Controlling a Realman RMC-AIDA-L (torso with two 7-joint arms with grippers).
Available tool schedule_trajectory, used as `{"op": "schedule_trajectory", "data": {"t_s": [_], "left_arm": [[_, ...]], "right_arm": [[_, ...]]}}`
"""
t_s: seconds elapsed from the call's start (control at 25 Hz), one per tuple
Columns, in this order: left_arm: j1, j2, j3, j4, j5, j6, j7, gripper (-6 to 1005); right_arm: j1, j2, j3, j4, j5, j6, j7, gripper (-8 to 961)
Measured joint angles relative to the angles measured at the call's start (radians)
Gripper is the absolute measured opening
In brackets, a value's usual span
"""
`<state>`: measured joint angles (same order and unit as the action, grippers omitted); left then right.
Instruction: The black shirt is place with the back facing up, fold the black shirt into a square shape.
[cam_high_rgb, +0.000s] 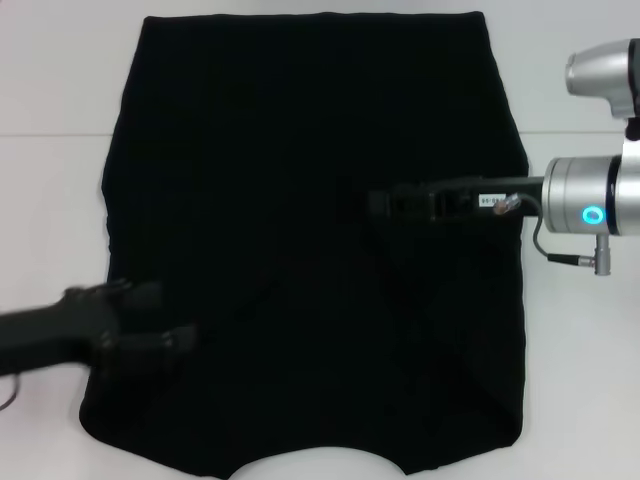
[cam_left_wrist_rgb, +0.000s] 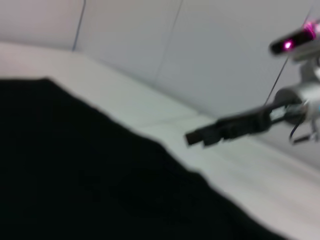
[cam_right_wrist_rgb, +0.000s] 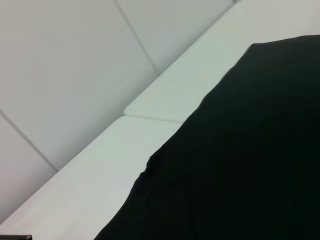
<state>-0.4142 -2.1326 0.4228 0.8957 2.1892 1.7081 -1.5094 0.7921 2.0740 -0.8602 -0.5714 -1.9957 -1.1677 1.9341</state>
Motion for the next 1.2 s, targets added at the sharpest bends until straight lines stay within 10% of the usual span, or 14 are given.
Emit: {"op": "schedule_trajectory", "data": {"t_s": [0.96,1.2], "left_arm": [[0.068,-0.029,-0.008,0.097,0.209,-0.126,0.012,908],[0.064,-0.029,-0.002,0.099,0.242,-0.120,0.000,712]], "right_arm": [[0.007,0.012,0.004,0.001,0.004,0.010,0.003,538],[0.004,0.012,0.004,0.000,0.006,0.010,0.003,537]]}}
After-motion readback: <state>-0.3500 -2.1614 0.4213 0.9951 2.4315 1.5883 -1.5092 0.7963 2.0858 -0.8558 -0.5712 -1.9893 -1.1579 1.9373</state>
